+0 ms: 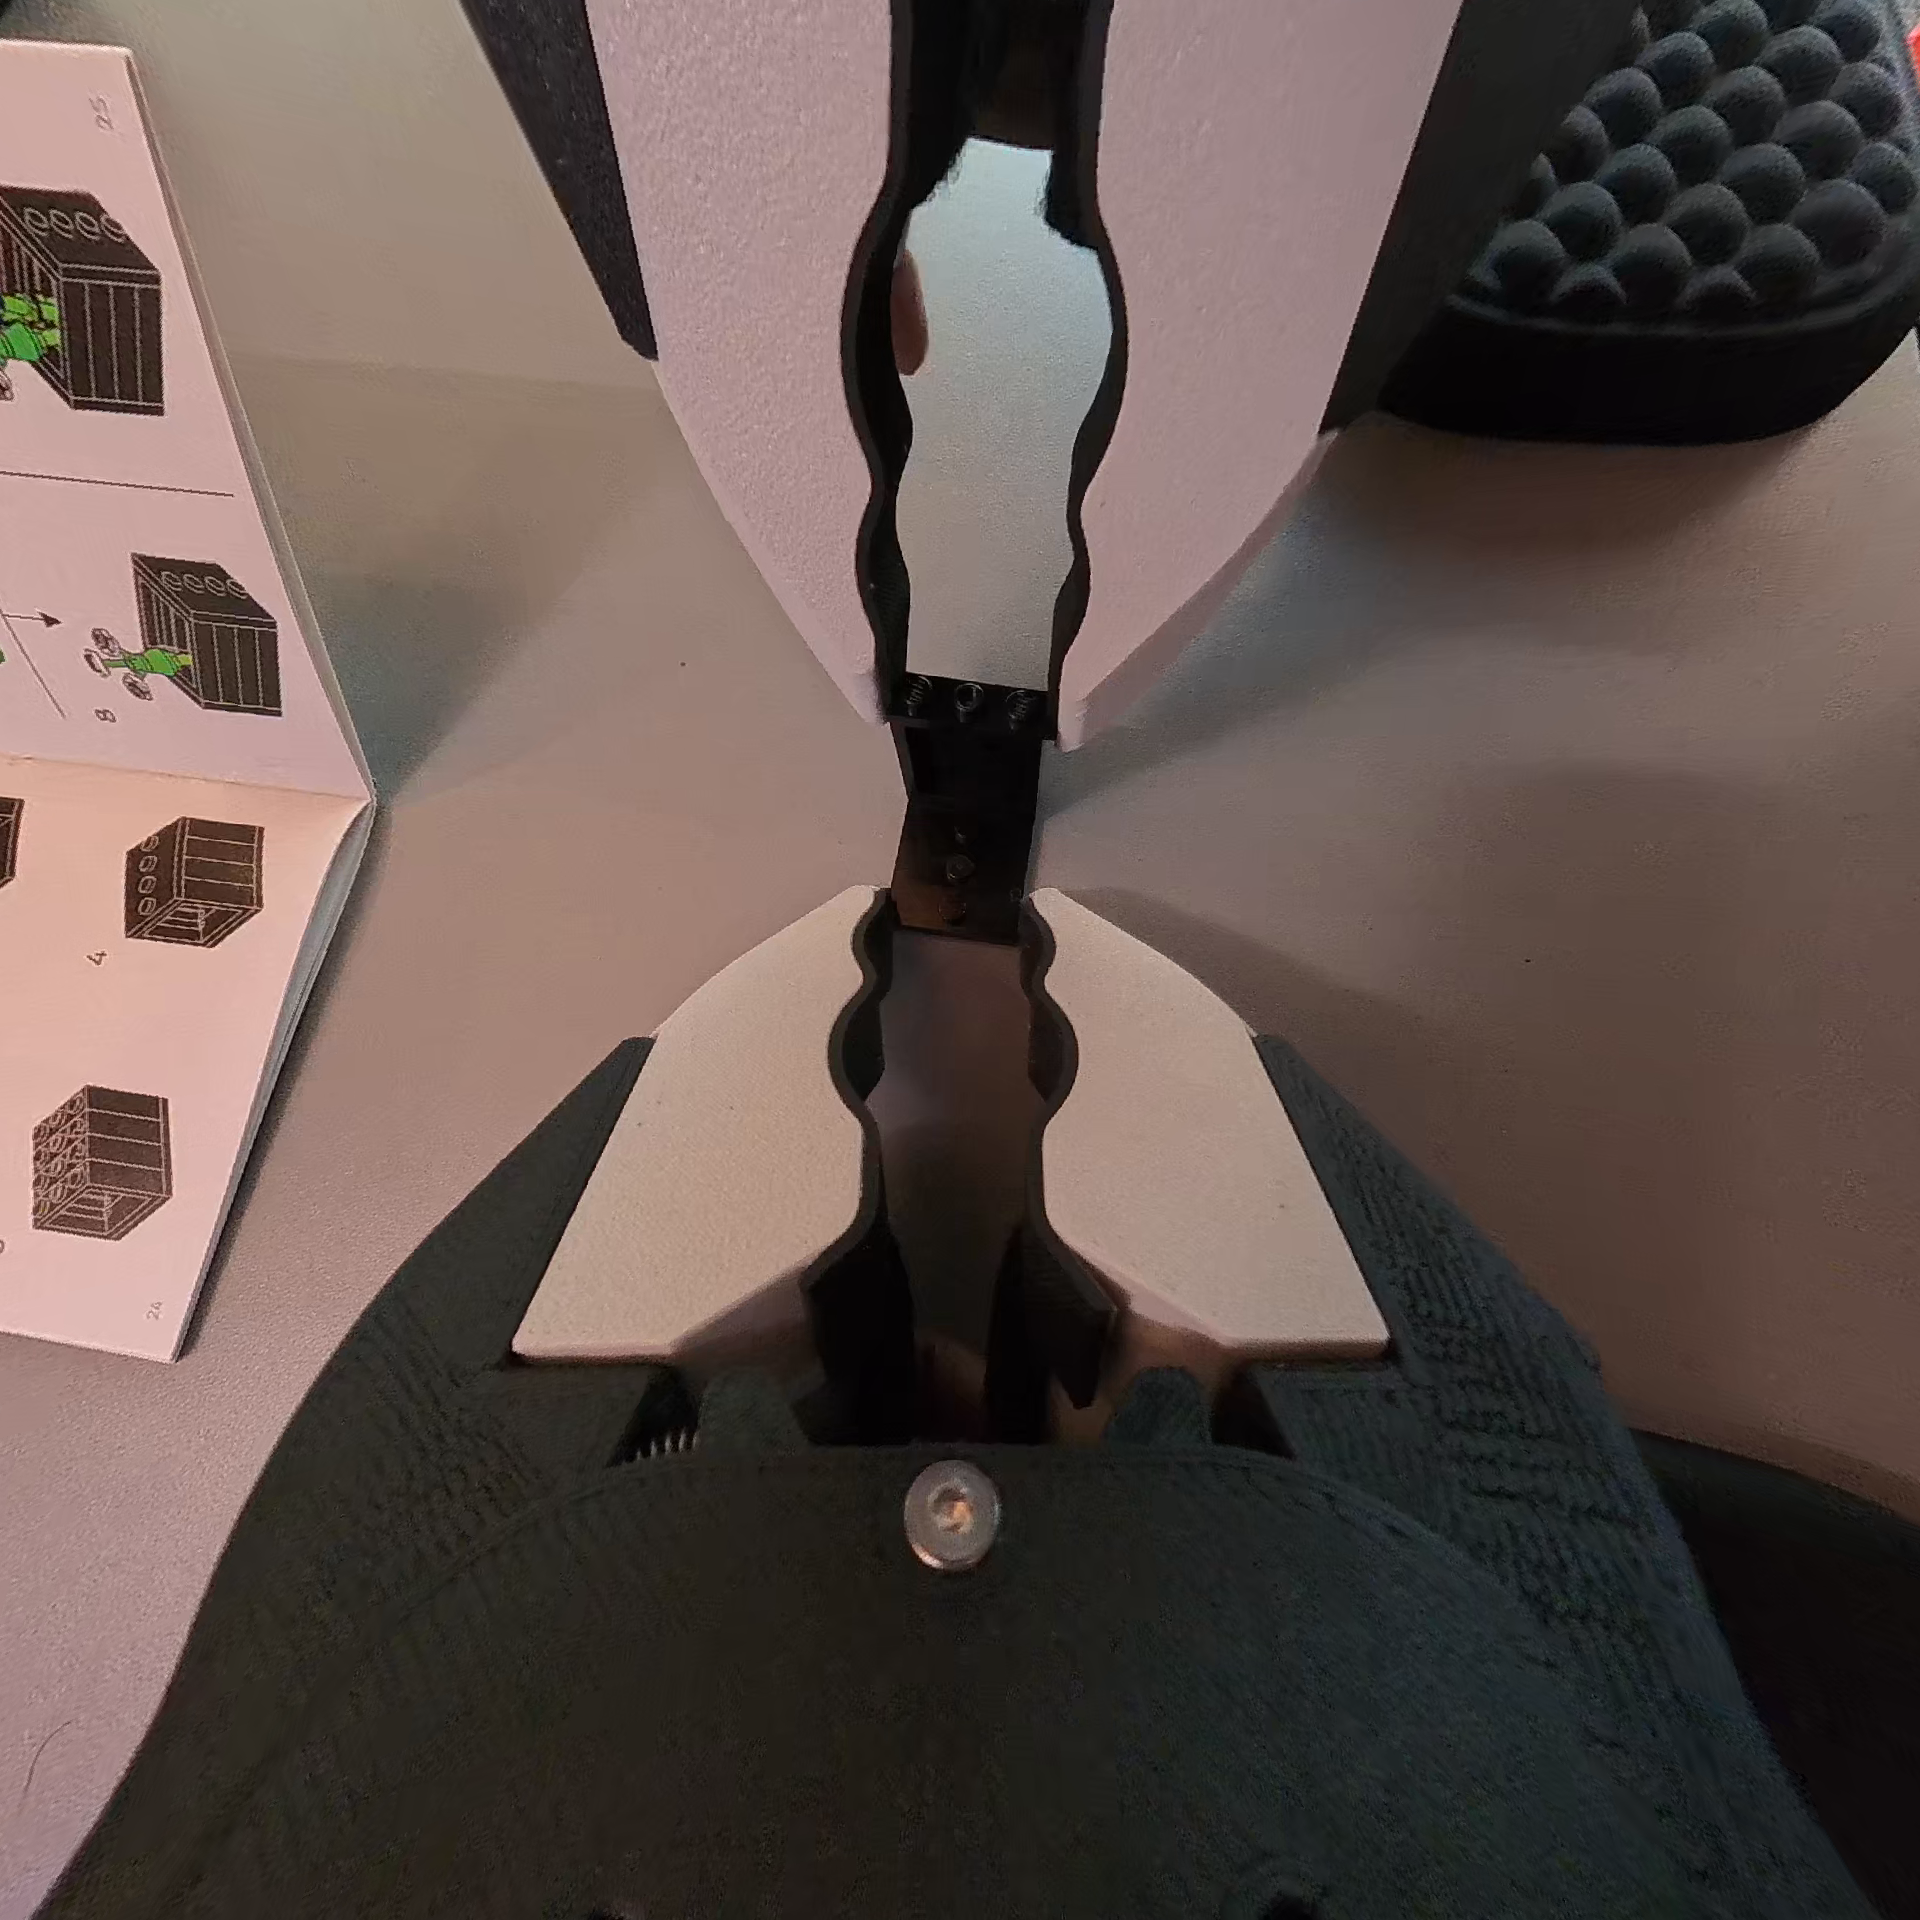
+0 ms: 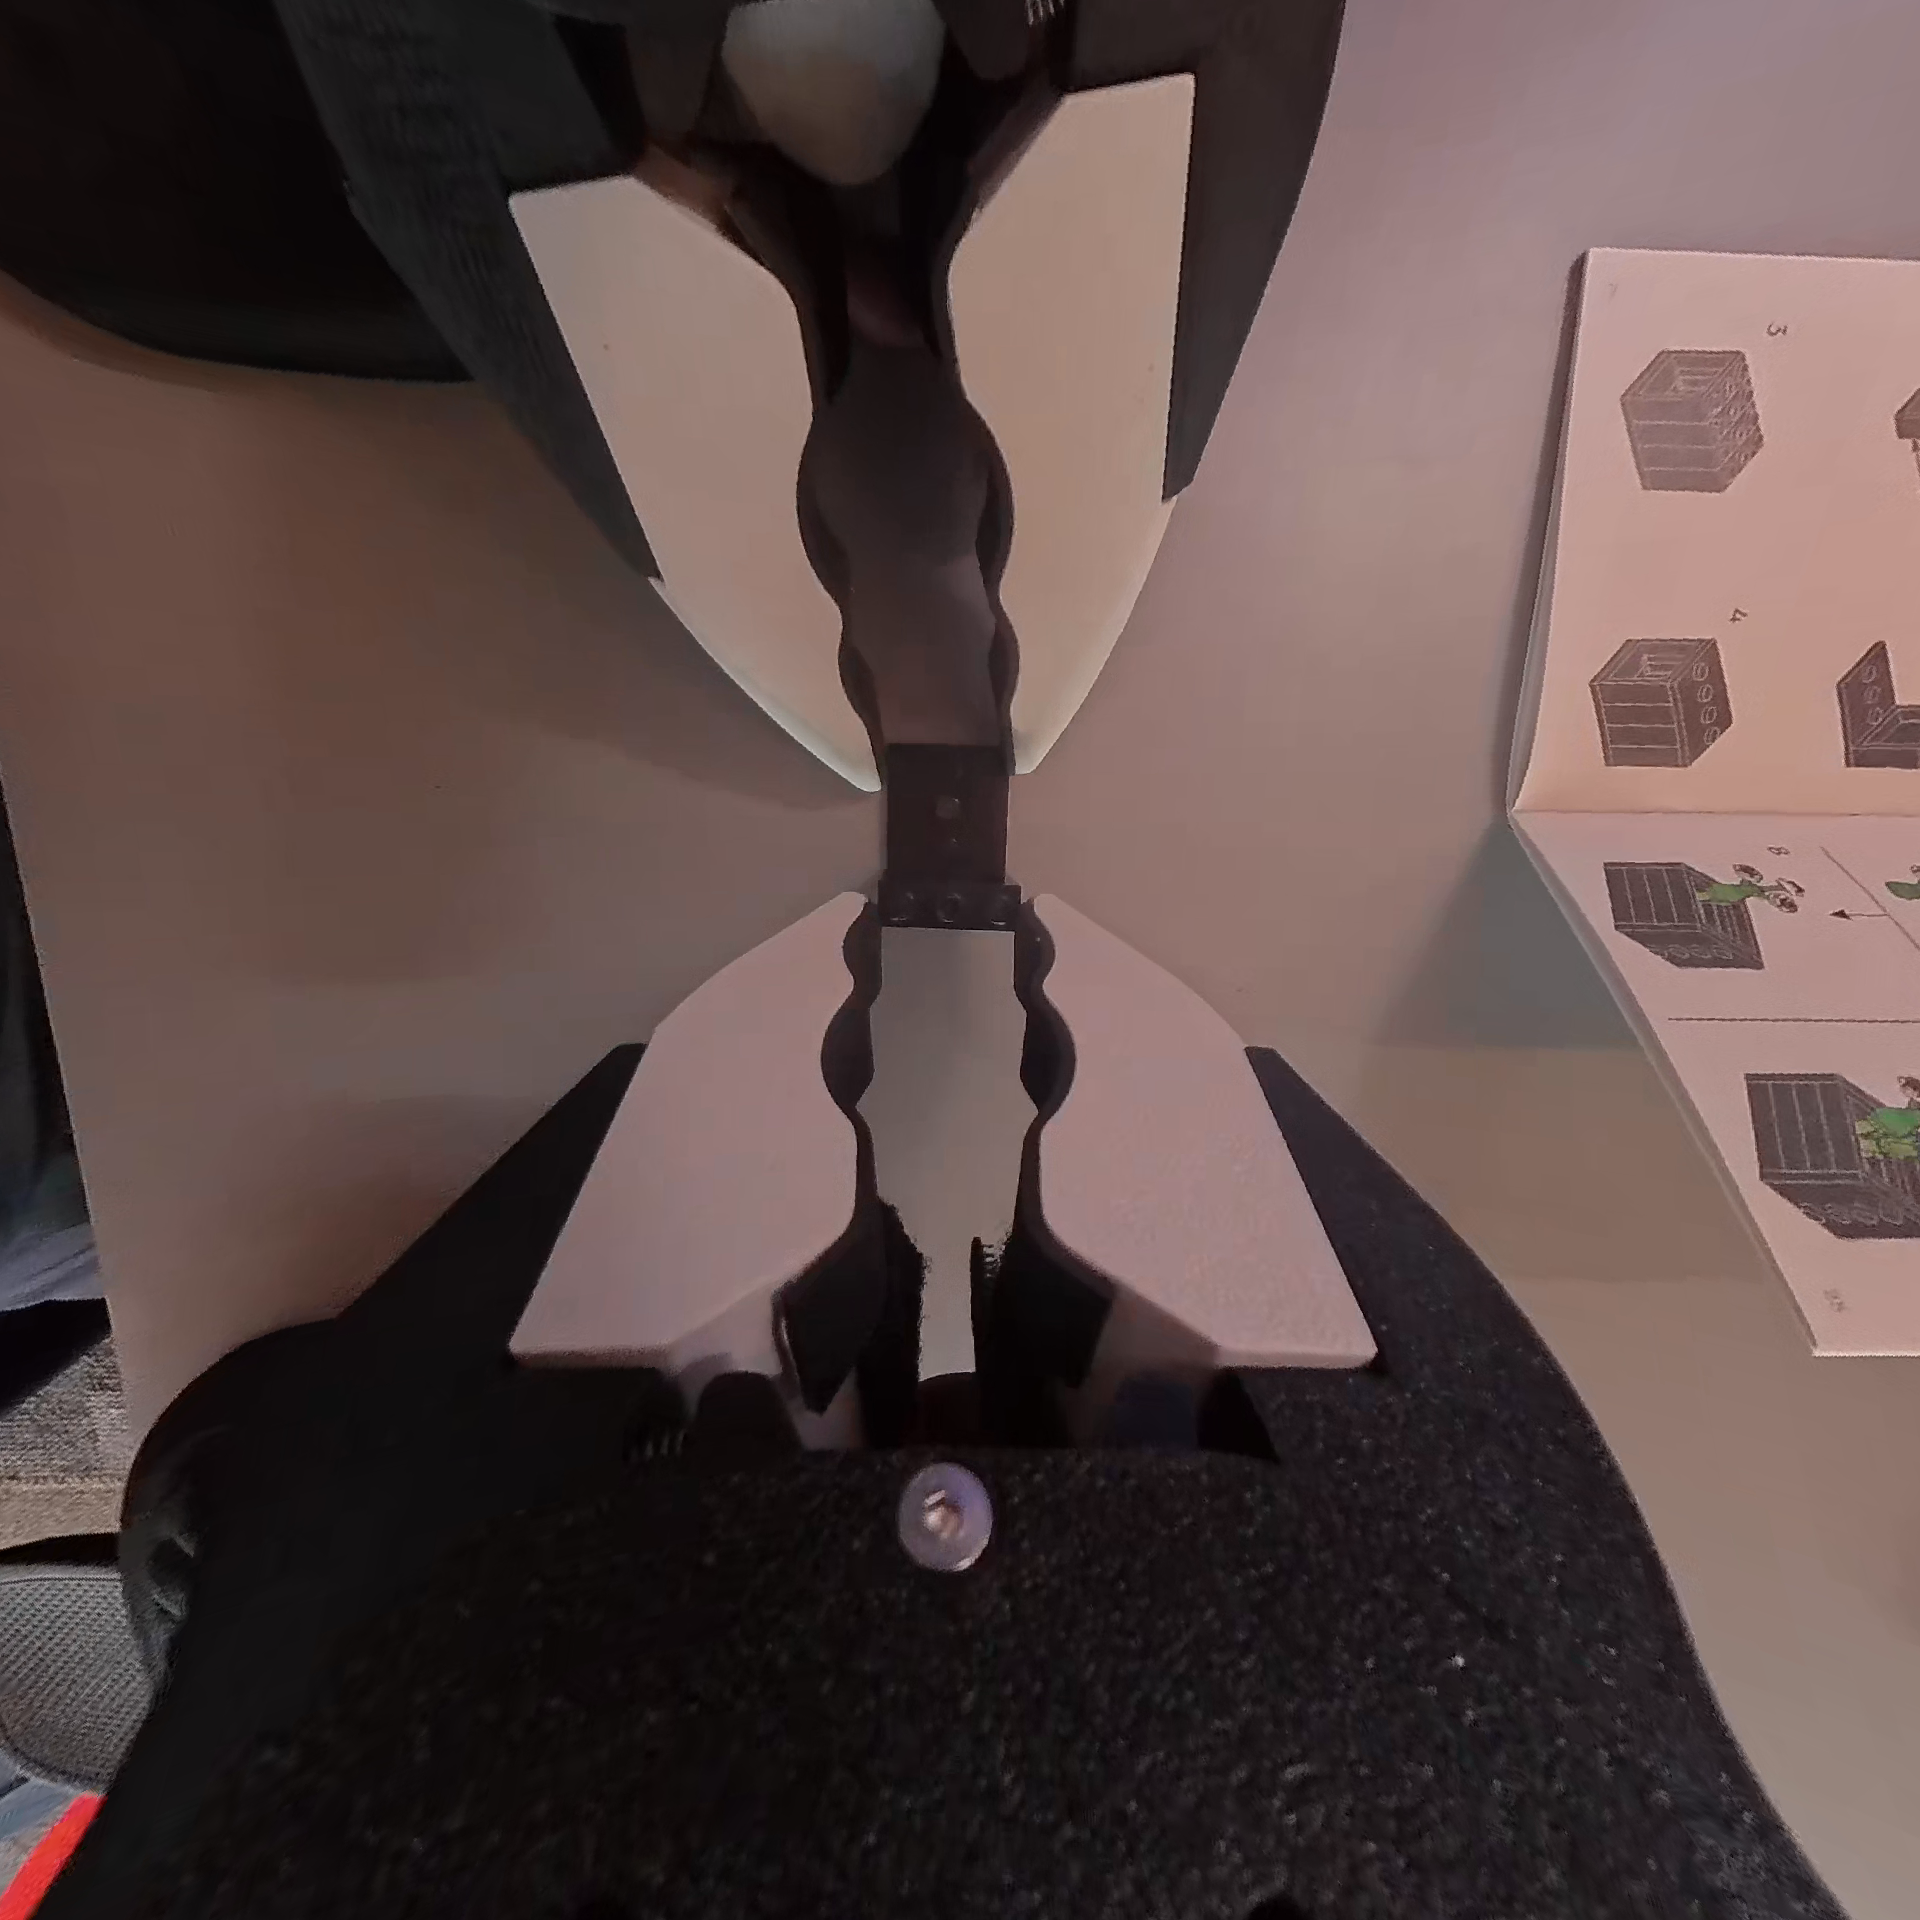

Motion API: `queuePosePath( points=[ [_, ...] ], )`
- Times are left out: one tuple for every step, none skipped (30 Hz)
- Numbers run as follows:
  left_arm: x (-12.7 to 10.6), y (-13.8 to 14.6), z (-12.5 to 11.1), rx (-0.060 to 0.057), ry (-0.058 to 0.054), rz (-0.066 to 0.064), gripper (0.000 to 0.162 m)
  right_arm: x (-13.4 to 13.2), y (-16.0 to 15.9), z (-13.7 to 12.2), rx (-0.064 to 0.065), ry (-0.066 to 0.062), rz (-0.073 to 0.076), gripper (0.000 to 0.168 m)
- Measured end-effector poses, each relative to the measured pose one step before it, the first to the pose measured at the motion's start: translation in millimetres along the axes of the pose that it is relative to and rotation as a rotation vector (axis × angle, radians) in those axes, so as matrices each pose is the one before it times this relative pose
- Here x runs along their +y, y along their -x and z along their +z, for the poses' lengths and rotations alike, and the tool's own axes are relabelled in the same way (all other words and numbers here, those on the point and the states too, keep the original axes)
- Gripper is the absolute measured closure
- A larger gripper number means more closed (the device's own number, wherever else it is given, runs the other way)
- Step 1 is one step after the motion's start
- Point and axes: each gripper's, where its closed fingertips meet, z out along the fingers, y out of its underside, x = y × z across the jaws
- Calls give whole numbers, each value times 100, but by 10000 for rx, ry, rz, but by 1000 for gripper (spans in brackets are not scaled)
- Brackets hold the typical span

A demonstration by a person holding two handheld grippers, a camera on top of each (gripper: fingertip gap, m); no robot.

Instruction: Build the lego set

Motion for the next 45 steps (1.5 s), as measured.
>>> queuePosePath(
  points=[
    [-6, -7, -13, 0, -6, 10, 138, -13, -3, -7, -93, -47, -130, 143],
    [-9, -47, -15, 24, -11, 27, 137, -29, -3, -7, -118, -84, -223, 143],
    [-9, -90, -19, 36, -14, 38, 130, -67, -12, -5, -125, -142, -256, 143],
    [-13, 47, -13, -49, -15, 5, 124, -71, -70, 4, -92, -205, -164, 143],
    [-20, 90, -14, -55, -13, -33, 120, -16, -236, -22, 13, -190, 45, 143],
    [-5, -5, -11, 30, -7, -32, 117, 30, -245, -76, 48, -136, 78, 143],
    [-20, 9, -16, 23, -17, -36, 115, -11, -75, -166, 2, -139, 0, 143],
    [-51, 70, -44, -18, -41, -55, 115, -133, -2, -244, -3, -162, -25, 143],
    [-72, 71, -52, -13, -62, -56, 115, -144, 81, -254, -39, -129, 13, 143],
    [-86, 26, -63, 7, -72, -44, 115, -79, 135, -233, -78, -56, 49, 143],
    [-79, 19, -76, 10, -77, -37, 115, -60, 97, -209, -61, -41, 40, 143],
    [-97, -12, -97, 34, -89, -27, 115, -37, 113, -189, -61, -50, 13, 143],
    [-148, -76, -119, 75, -126, -13, 115, -21, 117, -187, -65, -50, 11, 143],
    [-244, -123, -174, 95, -205, -12, 115, -90, 91, -210, -41, -115, 30, 143],
    [-437, -160, -245, 117, -332, -20, 115, -173, 121, -266, -65, -212, 67, 143],
    [-638, -212, -308, 144, -473, -34, 115, -290, 213, -341, -148, -337, 100, 143],
    [-808, -206, -359, 160, -584, -68, 115, -392, 97, -469, -94, -461, 171, 143],
    [-928, -212, -389, 176, -640, -128, 115, -444, -19, -596, -47, -551, 226, 143],
    [-937, -193, -377, 193, -620, -193, 115, -543, 53, -735, -113, -697, 270, 143],
    [-862, -169, -354, 193, -549, -233, 114, -715, 119, -853, -174, -874, 378, 143],
    [-717, -90, -298, 152, -463, -244, 113, -850, 91, -903, -169, -1004, 516, 143],
    [-530, 9, -251, 77, -358, -233, 113, -903, 135, -925, -210, -1068, 564, 143],
    [-307, 130, -188, -10, -232, -198, 112, -839, 110, -865, -177, -1024, 518, 143],
    [-102, 208, -100, -84, -89, -134, 111, -575, 101, -724, -122, -816, 397, 143],
    [101, 182, -3, -88, 42, -49, 110, -234, 92, -564, -65, -525, 255, 143],
    [202, 50, 84, -35, 121, 15, 110, 42, -24, -415, 55, -265, 144, 143],
    [266, -49, 144, 6, 173, 50, 110, 280, -157, -315, 158, -22, 40, 143],
    [383, -52, 165, -6, 247, 59, 110, 429, -205, -231, 204, 167, -54, 143],
    [549, -1, 171, -42, 359, 19, 110, 523, -183, -149, 216, 327, -128, 143],
    [742, -56, 160, 20, 483, -73, 110, 660, -241, -60, 291, 540, -232, 143],
    [856, -194, 183, 162, 537, -165, 110, 848, -288, 52, 376, 777, -373, 143],
    [784, -200, 209, 197, 478, -182, 110, 909, -120, 178, 312, 925, -527, 143],
    [519, -12, 179, 72, 347, -109, 110, 770, 40, 290, 235, 914, -604, 143],
    [204, 50, 112, -9, 168, -18, 110, 563, 157, 353, 149, 833, -609, 143],
    [38, -32, 33, 25, 32, 18, 110, 339, 304, 421, 32, 694, -575, 143],
    [-18, -28, -14, 26, -15, 3, 110, 194, 322, 443, 1, 561, -545, 143],
    [-22, 30, -18, -9, -26, -20, 110, 216, 209, 473, 48, 513, -486, 143],
    [-21, 54, -14, -20, -18, -25, 110, 323, 52, 516, 111, 531, -387, 143],
    [11, 37, -4, -13, 6, -15, 110, 414, 71, 538, 71, 537, -309, 143],
    [45, 17, 11, -6, 32, 4, 110, 348, 145, 544, -14, 437, -241, 143],
    [62, -12, 33, 0, 42, 16, 110, 239, 103, 508, -15, 324, -144, 143],
    [67, -32, 41, 10, 51, 26, 110, 112, 74, 441, -34, 208, -57, 143],
    [72, -57, 70, 18, 68, 40, 110, 7, -20, 359, -2, 104, 3, 143],
    [99, -53, 76, 14, 87, 51, 110, -96, -75, 262, 19, 10, 15, 143],
    [127, -66, 99, 6, 102, 59, 110, -133, -27, 198, -14, -46, 46, 143]
  ],
)
